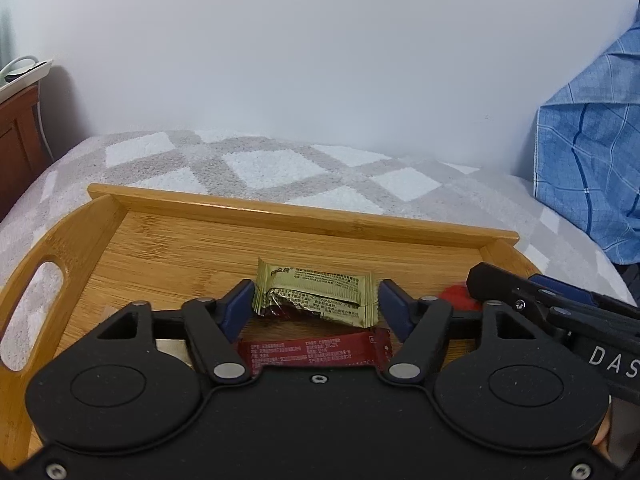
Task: Organize snacks
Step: 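Open both tools to release the snacks on the tray, then lift both tools away from the tray toward the remaining snacks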
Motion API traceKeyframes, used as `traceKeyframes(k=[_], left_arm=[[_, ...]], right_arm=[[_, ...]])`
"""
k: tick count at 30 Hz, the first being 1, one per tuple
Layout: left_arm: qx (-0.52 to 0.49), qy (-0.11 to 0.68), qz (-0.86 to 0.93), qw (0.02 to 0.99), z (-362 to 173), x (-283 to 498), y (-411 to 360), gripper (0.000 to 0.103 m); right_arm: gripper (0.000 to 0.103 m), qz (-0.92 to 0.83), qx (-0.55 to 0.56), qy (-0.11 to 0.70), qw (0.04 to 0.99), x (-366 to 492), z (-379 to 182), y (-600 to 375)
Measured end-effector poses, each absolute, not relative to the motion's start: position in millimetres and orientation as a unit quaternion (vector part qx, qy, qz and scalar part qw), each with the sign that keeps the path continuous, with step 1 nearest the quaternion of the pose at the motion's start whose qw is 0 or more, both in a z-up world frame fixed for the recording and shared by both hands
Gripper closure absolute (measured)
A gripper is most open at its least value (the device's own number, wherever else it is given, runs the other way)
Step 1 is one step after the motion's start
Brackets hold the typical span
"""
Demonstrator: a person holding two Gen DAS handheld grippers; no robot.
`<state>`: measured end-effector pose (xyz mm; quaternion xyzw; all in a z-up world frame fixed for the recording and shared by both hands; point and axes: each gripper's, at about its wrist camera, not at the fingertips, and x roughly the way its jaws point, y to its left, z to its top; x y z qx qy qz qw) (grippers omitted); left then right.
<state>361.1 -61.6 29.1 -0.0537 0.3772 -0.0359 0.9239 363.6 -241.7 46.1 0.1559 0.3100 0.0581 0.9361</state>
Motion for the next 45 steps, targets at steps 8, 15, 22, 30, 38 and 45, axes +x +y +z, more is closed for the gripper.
traceKeyframes(k=[8, 15, 22, 30, 38, 45], left_arm=[[-0.05, 0.36, -0.039, 0.931, 51, 339, -52, 0.016], [-0.056, 0.345, -0.053, 0.935, 72, 301, -50, 0.008], [-0.042, 0.329, -0.068, 0.941, 89, 258, -57, 0.007], [-0.007, 0.322, -0.072, 0.944, 100, 210, -66, 0.005], [0.016, 0.322, -0.073, 0.944, 97, 166, -76, 0.003], [0.017, 0.331, -0.081, 0.94, 90, 136, -80, 0.001]], right_arm=[[0.013, 0.059, 0.141, 0.281, 0.948, 348, 56, -241], [0.012, 0.055, 0.11, 0.266, 0.956, 310, 74, -243], [0.01, 0.042, 0.119, 0.246, 0.961, 270, 90, -246], [0.009, 0.041, 0.11, 0.231, 0.966, 218, 92, -245], [0.007, 0.036, 0.12, 0.221, 0.967, 165, 79, -248], [0.004, 0.028, 0.11, 0.216, 0.97, 126, 65, -247]])
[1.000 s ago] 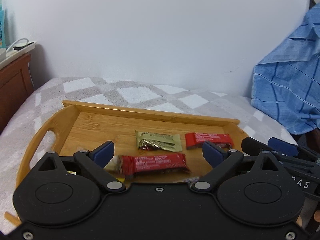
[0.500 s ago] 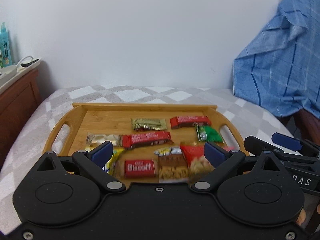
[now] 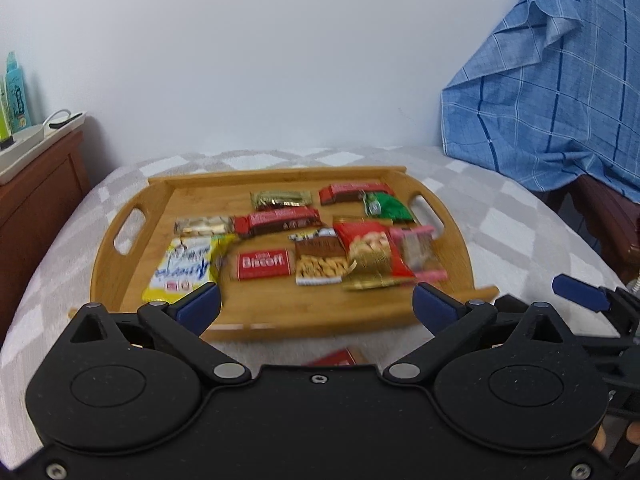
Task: Organize snacks
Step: 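Lift both tools away from the tray toward the remaining snacks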
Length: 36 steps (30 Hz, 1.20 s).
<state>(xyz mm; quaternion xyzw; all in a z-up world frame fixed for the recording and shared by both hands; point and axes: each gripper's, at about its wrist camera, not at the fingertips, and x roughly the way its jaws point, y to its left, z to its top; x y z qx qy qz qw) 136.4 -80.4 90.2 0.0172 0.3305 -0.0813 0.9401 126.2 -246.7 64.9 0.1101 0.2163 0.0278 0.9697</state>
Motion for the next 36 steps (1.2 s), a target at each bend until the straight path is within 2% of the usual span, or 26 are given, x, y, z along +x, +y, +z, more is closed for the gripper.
traceKeyframes(k=[20, 29, 36], left_arm=[[0.01, 0.336, -0.046, 0.941, 59, 95, -93, 0.0], [-0.024, 0.377, -0.018, 0.926, 34, 114, -90, 0.0], [-0.03, 0.38, -0.004, 0.925, 25, 123, -91, 0.0]], right_arm=[[0.005, 0.01, 0.05, 0.213, 0.976, 73, 49, -221], [0.013, 0.005, 0.054, 0.231, 0.971, 71, 40, -216], [0.021, 0.011, 0.046, 0.24, 0.97, 74, 35, -209]])
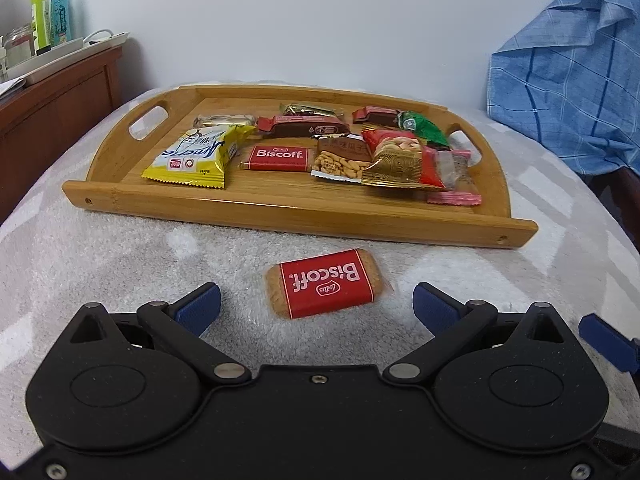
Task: Organize snacks
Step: 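Lift both tools away from the tray toward the remaining snacks, then grasp the red Biscoff cookie with the left tool while the right tool grasps the white pouch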
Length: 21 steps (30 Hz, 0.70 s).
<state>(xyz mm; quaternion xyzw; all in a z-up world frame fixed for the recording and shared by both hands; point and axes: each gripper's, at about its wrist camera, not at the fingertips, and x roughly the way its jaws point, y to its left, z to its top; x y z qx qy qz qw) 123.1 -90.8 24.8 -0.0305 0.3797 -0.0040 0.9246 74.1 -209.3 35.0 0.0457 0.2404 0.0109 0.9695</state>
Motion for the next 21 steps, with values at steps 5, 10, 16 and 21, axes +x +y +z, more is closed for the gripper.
traceKeyframes(k=[5, 10, 16, 21], left_arm=[[-0.029, 0.374, 0.0, 0.927, 22, 128, -93, 0.0], [-0.022, 0.371, 0.002, 0.928, 20, 129, -94, 0.002], [-0.017, 0.365, 0.0, 0.931, 19, 127, -93, 0.011], [-0.009, 0.359, -0.005, 0.933, 21, 123, -91, 0.024]], right_arm=[[0.025, 0.016, 0.044, 0.246, 0.968, 75, 32, -206], [0.031, 0.015, 0.042, 0.246, 0.968, 75, 31, -203], [0.035, 0.016, 0.043, 0.246, 0.968, 75, 30, -201], [0.039, 0.016, 0.04, 0.246, 0.968, 77, 29, -199]])
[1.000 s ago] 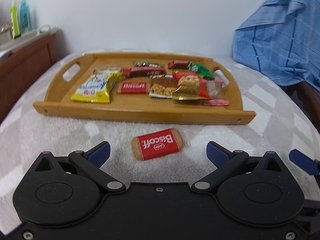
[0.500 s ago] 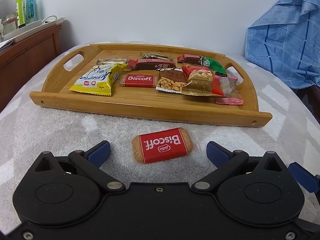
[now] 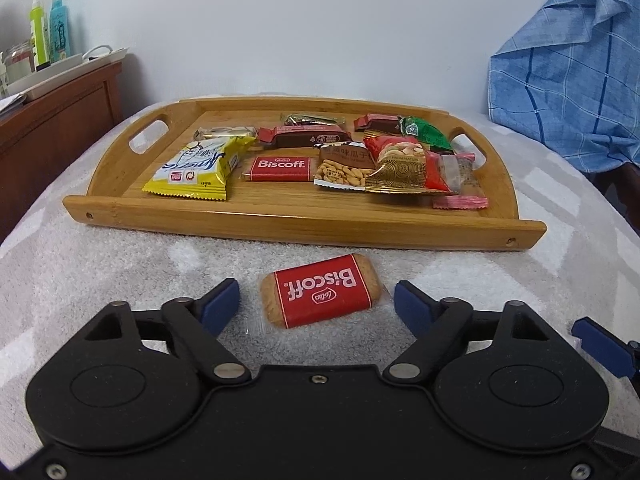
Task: Organize snacks
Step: 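Grasp the red Biscoff cookie with the left tool while the right tool grasps the white pouch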
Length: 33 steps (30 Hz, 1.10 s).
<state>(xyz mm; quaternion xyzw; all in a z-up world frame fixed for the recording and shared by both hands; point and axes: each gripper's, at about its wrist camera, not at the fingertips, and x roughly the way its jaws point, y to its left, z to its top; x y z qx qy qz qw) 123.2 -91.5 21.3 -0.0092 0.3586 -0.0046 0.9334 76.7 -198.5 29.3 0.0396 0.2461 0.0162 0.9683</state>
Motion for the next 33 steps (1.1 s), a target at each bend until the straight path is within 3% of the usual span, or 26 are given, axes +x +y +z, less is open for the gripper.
traceKeyframes(k=[7, 15, 17, 20, 25, 29, 33], left_arm=[[-0.011, 0.348, -0.019, 0.937, 25, 116, -91, 0.038], [-0.008, 0.339, -0.024, 0.941, 31, 107, -88, 0.04], [-0.003, 0.337, -0.025, 0.941, 33, 105, -88, 0.04], [0.001, 0.34, -0.021, 0.94, 34, 104, -86, 0.04], [-0.001, 0.344, -0.016, 0.939, 36, 101, -82, 0.04], [-0.001, 0.343, -0.021, 0.939, 39, 96, -79, 0.04], [0.01, 0.34, -0.023, 0.94, 41, 91, -79, 0.04]], right_arm=[[0.045, 0.018, 0.04, 0.236, 0.971, 76, 30, -197], [0.055, 0.03, 0.032, 0.226, 0.973, 74, 33, -191], [0.065, 0.031, 0.031, 0.224, 0.974, 75, 34, -190], [0.065, 0.031, 0.032, 0.22, 0.975, 75, 36, -190], [0.06, 0.032, 0.046, 0.214, 0.975, 73, 39, -193], [0.041, 0.032, 0.047, 0.208, 0.977, 66, 42, -192], [0.037, 0.029, 0.055, 0.21, 0.976, 55, 43, -189]])
